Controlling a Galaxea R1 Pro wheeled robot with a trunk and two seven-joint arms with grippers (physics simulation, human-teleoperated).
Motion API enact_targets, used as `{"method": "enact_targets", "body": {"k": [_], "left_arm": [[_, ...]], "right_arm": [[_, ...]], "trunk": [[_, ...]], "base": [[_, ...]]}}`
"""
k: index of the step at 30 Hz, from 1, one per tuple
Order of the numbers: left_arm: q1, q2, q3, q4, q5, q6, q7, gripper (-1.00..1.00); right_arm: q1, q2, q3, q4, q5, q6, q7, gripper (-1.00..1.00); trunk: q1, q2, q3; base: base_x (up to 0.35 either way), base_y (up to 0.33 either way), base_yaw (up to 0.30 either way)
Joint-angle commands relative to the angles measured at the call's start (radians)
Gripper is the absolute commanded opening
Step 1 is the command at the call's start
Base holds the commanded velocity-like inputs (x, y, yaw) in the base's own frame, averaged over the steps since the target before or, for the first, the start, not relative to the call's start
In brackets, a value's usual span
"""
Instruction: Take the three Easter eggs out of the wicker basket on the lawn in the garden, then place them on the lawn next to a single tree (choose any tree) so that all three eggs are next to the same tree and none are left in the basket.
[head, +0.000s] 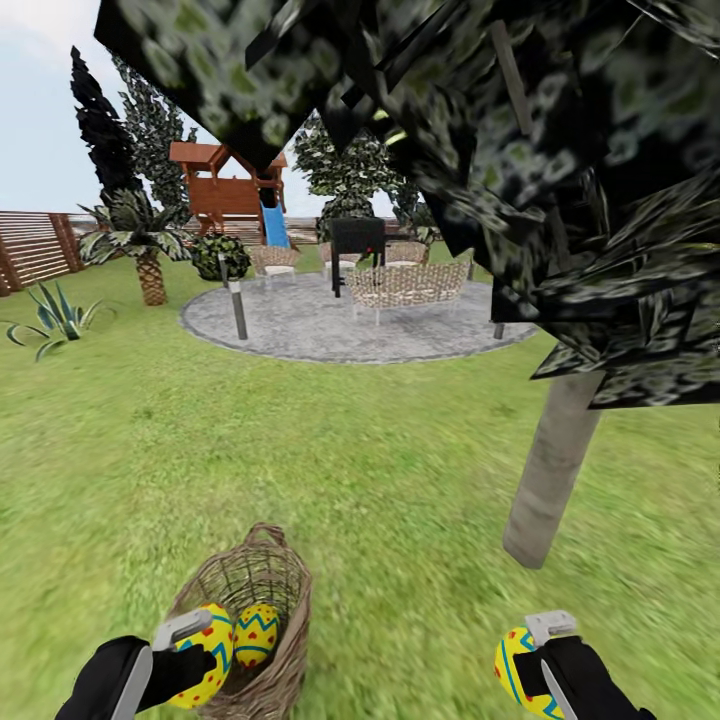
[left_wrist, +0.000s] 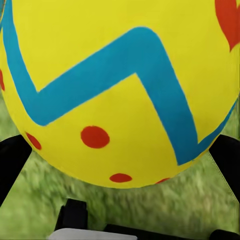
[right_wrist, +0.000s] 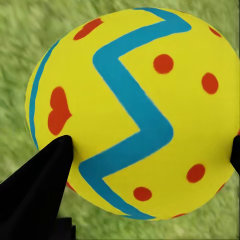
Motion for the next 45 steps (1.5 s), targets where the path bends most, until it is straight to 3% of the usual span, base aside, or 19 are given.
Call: {"method": "enact_targets", "body": {"k": [1, 45], "left_arm": [[-0.001, -0.001, 0.002, -0.001, 0.002, 0.005, -0.001, -1.0], [0.0, -0.007, 0.0, 0.011, 0.0, 0.005, -0.001, -1.0]], "right_arm": [[-0.001, -0.001, 0.005, 0.0, 0.002, 0.005, -0.003, -1.0], [-0.001, -0.004, 0.004, -0.002, 0.004, 0.005, -0.003, -1.0]], "trunk": [[0.0, -0.001, -0.001], [0.0, -0.001, -0.001]], "base": [[0.0, -0.335, 0.0], [0.0, -0.335, 0.0]]}}
